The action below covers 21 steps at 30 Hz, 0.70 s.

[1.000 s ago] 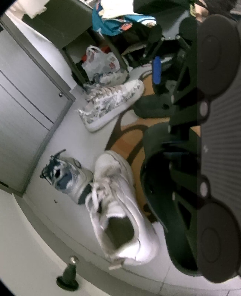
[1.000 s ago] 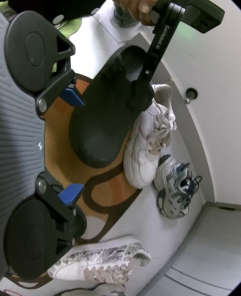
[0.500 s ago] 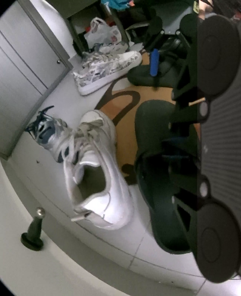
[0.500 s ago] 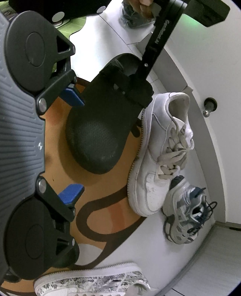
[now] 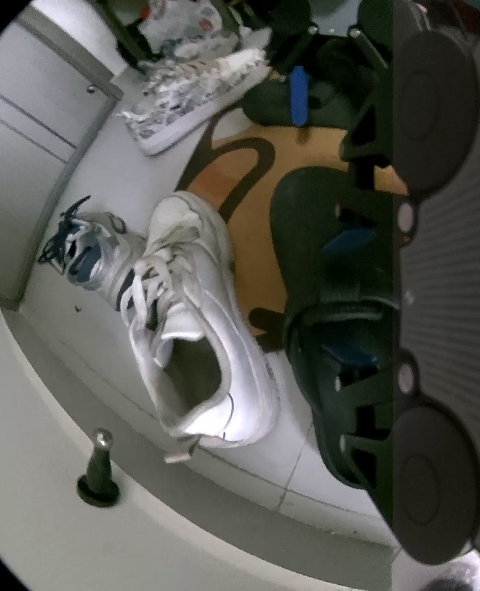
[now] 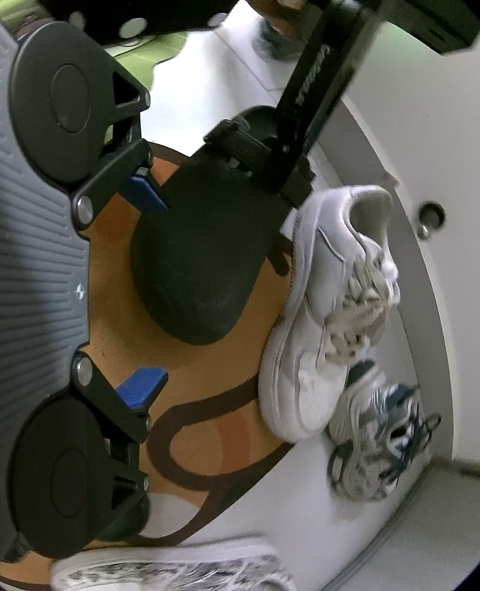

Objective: Organize scattered shoes
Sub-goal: 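Close the right tool on the black clog while the left tool holds it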

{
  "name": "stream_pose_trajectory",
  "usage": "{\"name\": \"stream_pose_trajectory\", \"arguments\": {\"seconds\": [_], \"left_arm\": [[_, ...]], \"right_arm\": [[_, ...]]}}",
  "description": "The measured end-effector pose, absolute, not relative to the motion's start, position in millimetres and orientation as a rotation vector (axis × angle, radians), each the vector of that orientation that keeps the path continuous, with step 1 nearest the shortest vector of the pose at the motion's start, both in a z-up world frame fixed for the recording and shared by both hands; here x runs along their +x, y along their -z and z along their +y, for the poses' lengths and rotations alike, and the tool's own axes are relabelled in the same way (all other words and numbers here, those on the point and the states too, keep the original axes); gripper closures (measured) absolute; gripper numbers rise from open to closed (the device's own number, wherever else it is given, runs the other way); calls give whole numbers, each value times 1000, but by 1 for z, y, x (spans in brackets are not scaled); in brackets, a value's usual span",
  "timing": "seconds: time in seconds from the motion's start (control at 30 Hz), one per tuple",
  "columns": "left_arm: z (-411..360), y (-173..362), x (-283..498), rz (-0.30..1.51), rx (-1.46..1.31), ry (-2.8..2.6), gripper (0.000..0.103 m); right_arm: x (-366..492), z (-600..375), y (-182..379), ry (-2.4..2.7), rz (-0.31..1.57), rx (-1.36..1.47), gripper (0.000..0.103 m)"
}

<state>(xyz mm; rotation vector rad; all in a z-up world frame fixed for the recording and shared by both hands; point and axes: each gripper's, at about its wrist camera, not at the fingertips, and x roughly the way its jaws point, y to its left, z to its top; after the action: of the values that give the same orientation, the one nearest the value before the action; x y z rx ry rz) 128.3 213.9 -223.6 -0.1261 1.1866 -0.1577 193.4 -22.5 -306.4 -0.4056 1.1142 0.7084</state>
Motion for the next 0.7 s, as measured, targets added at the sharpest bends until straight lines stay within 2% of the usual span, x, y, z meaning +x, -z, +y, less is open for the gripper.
{"name": "stream_pose_trajectory", "arguments": {"seconds": [0.23, 0.37, 0.6, 0.7], "left_arm": [[199, 226, 126, 1190, -48, 123, 60], [190, 225, 121, 1151, 16, 125, 66], [187, 220, 113, 1128, 14, 170, 71], [184, 215, 113, 1122, 4, 205, 75]], "right_arm": [[191, -23, 308, -727, 1118, -375, 9], [190, -23, 309, -738, 1120, -357, 9], [188, -23, 310, -756, 1123, -326, 9], [187, -23, 311, -764, 1125, -313, 5]]}}
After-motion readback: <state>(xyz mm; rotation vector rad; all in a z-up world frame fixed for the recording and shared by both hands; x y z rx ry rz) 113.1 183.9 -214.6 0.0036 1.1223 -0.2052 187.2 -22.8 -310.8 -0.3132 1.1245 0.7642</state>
